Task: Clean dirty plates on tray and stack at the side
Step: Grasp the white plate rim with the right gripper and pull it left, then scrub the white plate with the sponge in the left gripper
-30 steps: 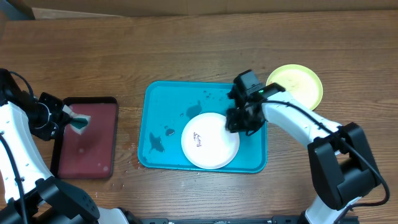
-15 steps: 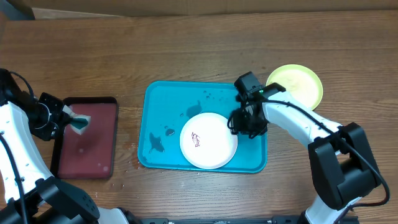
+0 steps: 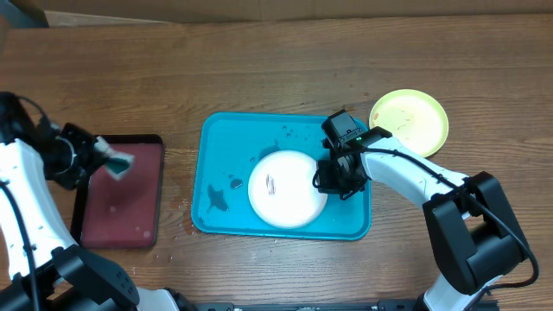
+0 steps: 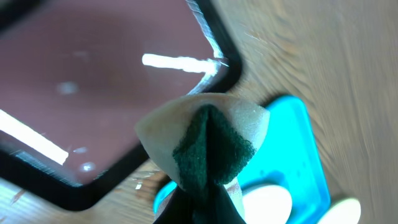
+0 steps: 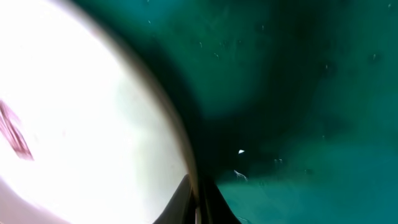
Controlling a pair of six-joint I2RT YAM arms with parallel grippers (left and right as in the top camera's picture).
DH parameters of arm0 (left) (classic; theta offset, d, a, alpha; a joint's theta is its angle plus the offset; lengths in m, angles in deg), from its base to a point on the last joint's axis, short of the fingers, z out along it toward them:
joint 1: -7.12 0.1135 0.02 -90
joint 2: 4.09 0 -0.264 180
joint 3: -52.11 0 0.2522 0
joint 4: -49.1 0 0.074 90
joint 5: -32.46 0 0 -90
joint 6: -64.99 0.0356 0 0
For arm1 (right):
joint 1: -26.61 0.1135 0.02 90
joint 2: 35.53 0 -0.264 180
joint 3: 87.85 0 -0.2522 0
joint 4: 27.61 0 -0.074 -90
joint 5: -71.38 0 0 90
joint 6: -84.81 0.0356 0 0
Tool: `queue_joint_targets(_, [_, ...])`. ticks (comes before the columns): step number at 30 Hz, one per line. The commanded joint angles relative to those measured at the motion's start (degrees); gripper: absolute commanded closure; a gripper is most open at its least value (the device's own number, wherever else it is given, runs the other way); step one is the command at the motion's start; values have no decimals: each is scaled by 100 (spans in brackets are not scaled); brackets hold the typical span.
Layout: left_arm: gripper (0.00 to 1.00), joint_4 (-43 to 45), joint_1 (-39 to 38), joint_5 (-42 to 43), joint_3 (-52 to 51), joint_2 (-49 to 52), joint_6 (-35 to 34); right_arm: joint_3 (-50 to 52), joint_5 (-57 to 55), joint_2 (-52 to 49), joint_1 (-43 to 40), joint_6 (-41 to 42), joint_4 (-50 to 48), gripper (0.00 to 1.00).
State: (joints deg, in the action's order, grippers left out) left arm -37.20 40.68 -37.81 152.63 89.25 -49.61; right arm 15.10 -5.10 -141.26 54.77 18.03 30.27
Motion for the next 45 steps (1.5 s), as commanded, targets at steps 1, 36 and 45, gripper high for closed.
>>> queue_joint_targets(1, [96, 81, -562, 739, -15, 11, 800, 39, -61, 92, 131, 437, -229, 96])
queue_joint_targets(36, [96, 990, -5187, 824, -15, 2590, 1377, 39, -581, 92, 715, 1427, -1130, 96])
queue_joint_targets(45, [96, 1106, -5348, -1220, -15, 3165, 374, 39, -603, 92, 715, 1427, -1084, 96])
